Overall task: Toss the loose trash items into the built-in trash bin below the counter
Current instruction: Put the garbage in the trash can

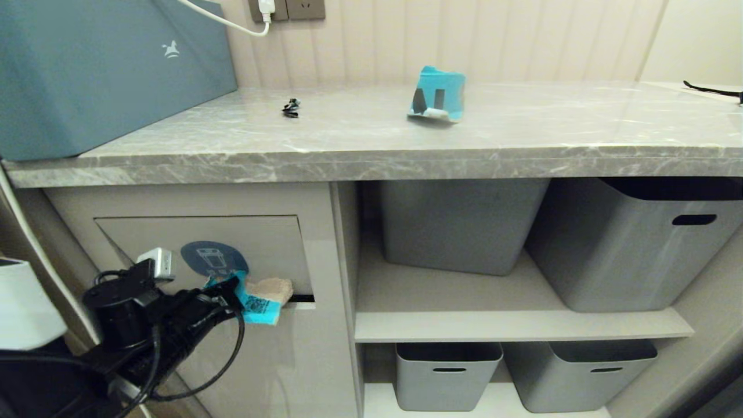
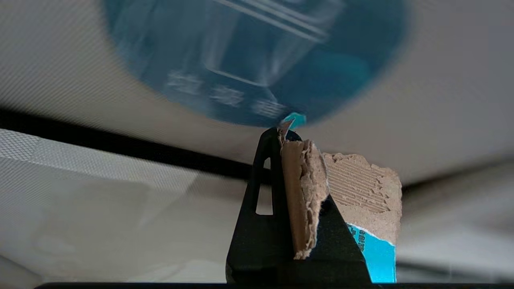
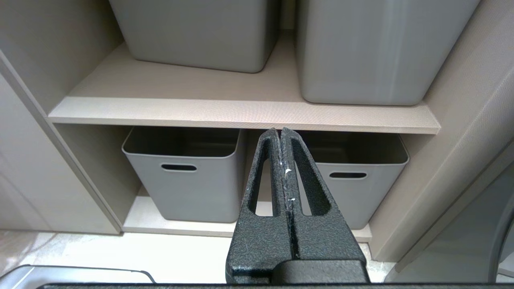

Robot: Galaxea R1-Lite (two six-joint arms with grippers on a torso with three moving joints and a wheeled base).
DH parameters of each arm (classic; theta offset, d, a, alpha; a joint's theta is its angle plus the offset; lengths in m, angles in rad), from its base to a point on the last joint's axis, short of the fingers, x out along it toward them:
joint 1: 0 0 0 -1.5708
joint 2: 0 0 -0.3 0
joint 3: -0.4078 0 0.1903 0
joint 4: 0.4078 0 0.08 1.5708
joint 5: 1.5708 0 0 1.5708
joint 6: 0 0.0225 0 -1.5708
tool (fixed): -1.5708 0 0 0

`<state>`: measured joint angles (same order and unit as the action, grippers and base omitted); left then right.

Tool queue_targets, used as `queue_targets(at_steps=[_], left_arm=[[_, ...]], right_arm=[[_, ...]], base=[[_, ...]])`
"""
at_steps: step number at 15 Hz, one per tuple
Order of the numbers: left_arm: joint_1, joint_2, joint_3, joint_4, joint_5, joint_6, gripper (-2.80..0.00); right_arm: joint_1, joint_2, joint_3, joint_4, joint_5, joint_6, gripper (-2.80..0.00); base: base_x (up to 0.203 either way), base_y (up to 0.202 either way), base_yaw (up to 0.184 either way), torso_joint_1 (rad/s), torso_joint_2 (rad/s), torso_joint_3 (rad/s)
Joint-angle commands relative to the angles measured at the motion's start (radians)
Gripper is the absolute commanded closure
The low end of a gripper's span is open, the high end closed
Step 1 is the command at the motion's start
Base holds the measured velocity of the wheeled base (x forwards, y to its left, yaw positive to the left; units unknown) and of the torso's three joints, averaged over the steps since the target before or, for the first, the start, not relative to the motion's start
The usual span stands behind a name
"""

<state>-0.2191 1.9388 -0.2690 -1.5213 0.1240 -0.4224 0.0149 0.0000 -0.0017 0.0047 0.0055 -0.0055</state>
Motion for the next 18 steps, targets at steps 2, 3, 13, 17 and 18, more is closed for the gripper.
queue_targets(at_steps=[2, 3, 13, 17, 18], left_arm=[[0.0, 0.063, -0.035, -0.009, 0.026, -0.03, 0.0], [0.0, 0.068, -0.041, -0.009, 0.035, -0.031, 0.0], [-0.009, 0.155, -0.274, -0.009, 0.181, -0.157, 0.0], [-0.005, 0.183, -0.288, -0.009, 0.182, -0.192, 0.0], [-0.005, 0.19, -0.287, -0.009, 0.19, -0.204, 0.0]], right_arm=[[0.0, 0.0, 0.0, 0.0, 0.001, -0.001, 0.0], [0.0, 0.0, 0.002, 0.0, 0.001, -0.001, 0.0], [0.0, 0.0, 0.0, 0.0, 0.001, -0.001, 0.0], [0.0, 0.0, 0.0, 0.0, 0.001, -0.001, 0.0], [0.0, 0.0, 0.0, 0.0, 0.001, -0.001, 0.0]], base=[[0.0, 0.0, 0.0, 0.0, 0.0, 0.0], [0.0, 0.0, 0.0, 0.0, 0.0, 0.0], [0.0, 0.0, 0.0, 0.0, 0.0, 0.0], [0.0, 0.0, 0.0, 0.0, 0.0, 0.0], [0.0, 0.0, 0.0, 0.0, 0.0, 0.0]])
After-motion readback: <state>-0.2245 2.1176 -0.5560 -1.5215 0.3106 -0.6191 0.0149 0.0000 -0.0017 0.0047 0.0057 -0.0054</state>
